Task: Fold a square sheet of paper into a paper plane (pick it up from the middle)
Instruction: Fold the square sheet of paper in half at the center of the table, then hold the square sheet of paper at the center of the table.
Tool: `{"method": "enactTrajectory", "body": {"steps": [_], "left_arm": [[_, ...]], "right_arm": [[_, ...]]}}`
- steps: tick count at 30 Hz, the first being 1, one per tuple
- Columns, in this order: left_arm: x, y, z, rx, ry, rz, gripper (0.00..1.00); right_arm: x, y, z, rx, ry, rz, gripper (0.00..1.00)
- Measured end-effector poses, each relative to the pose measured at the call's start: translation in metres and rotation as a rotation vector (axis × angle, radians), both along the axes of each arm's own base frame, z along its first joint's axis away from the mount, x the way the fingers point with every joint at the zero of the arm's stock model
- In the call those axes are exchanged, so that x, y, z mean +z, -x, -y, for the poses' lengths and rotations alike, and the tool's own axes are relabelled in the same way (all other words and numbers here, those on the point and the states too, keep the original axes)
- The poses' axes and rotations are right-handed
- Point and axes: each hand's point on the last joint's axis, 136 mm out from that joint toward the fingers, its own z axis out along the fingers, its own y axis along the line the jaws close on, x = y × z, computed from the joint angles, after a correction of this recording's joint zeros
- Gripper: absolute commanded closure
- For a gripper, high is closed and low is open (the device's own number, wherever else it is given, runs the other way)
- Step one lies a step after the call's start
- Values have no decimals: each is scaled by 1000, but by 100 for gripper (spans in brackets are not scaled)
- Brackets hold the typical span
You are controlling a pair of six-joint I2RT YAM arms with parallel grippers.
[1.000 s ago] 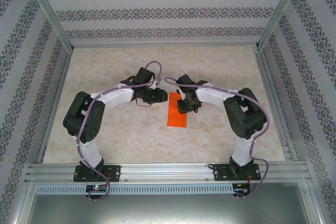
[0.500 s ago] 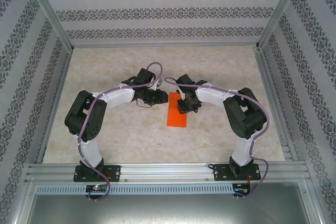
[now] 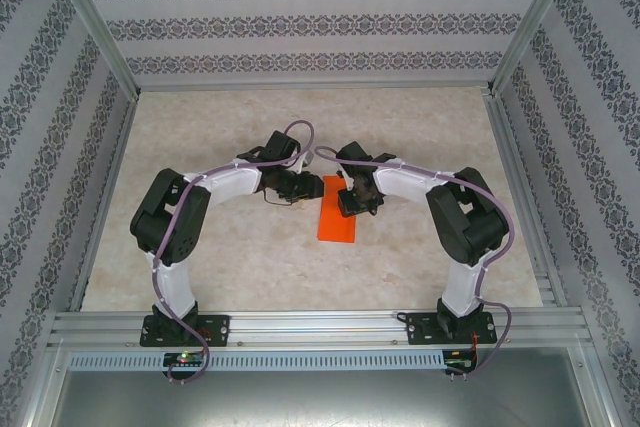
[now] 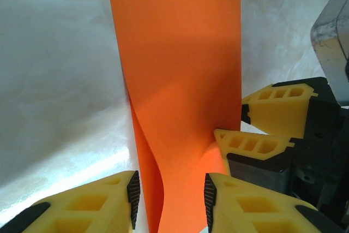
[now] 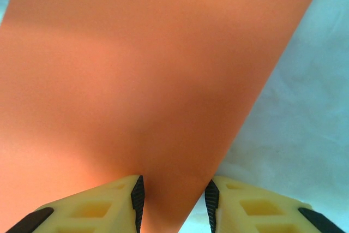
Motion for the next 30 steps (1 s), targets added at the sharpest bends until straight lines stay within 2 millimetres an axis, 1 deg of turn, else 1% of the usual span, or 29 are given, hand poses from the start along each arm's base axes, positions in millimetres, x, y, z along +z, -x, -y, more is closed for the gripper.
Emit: {"method": "enactTrajectory", "body": {"steps": [10,13,22,30], "left_arm": [[2,0,3,-4,5,5,61],[2,0,5,-5,6,4,65],[-7,4,15,-29,13,-26,66],[-11,0,23,-41,24,-33,67]], "right_arm": [[0,0,-1,-3,-15,4,62],[0,0,-1,-5,-17,3,62],[1,1,-1,-6,-31,2,61],[1,1,-1,-4,-35,6,61]]}}
